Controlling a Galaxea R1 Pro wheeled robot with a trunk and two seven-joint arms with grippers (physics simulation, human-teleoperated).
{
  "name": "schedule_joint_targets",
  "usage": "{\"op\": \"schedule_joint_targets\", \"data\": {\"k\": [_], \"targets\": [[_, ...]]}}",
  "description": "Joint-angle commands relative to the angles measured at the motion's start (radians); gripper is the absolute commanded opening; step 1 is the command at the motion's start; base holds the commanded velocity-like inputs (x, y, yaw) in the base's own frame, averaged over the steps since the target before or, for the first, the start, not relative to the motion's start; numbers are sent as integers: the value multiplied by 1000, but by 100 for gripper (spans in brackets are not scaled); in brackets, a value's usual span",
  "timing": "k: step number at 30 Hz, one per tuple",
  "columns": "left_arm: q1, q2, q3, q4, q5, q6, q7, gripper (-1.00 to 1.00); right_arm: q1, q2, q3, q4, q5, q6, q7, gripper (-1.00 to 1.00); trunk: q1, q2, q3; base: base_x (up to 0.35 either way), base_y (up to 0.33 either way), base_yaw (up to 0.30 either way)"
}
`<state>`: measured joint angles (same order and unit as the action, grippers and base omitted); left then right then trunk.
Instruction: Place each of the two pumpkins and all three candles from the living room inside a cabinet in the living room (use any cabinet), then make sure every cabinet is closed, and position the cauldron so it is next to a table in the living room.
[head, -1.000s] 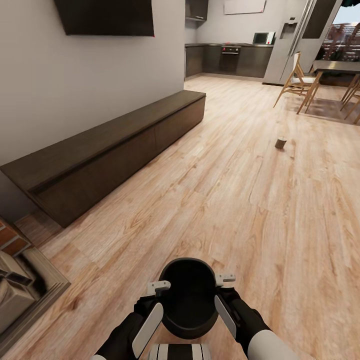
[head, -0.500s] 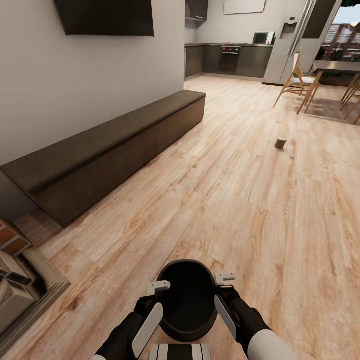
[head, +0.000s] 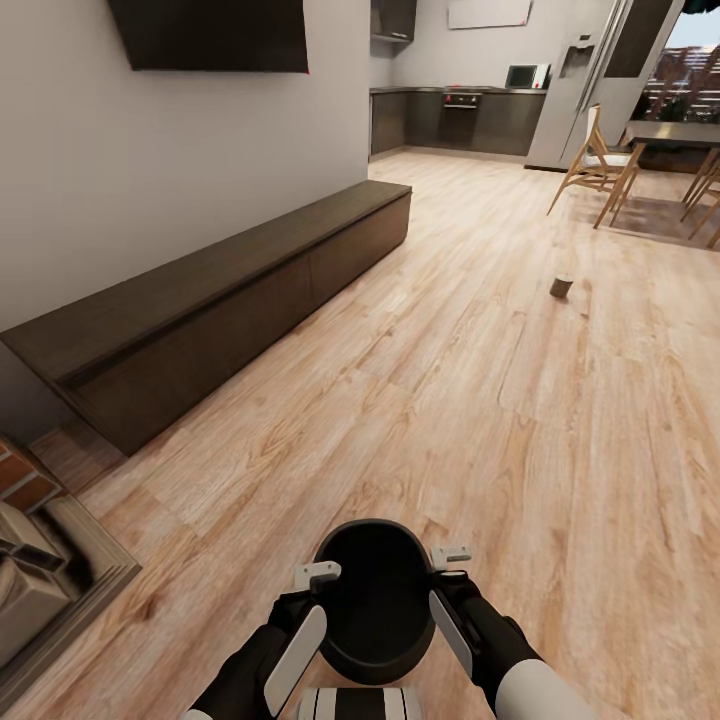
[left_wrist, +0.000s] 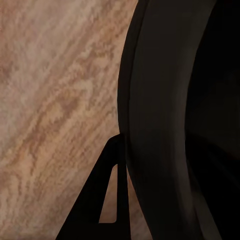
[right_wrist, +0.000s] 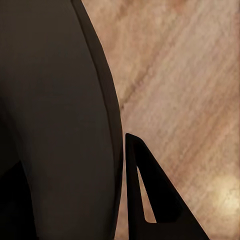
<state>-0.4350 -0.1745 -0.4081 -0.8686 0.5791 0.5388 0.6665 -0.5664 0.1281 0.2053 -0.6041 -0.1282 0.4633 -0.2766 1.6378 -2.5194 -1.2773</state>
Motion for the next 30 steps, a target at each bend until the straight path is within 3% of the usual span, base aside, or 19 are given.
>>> {"op": "schedule_joint_targets", "data": {"k": [1,28,30], "targets": [[-1,0,-1,-1,4,3,8,-100,0,-1,6,2,-28,1,-9,-100,0,0,-1,0,0,0],[-1,0,-4,-3,4,4,7,-100,0,-2,6,0,-27,0,-7,-100,0,0,-1,0,0,0],[-1,0,-4,-3,4,4,7,-100,0,-2,6,0,-27,0,-7,-100,-1,0,7,0,0,0]]}}
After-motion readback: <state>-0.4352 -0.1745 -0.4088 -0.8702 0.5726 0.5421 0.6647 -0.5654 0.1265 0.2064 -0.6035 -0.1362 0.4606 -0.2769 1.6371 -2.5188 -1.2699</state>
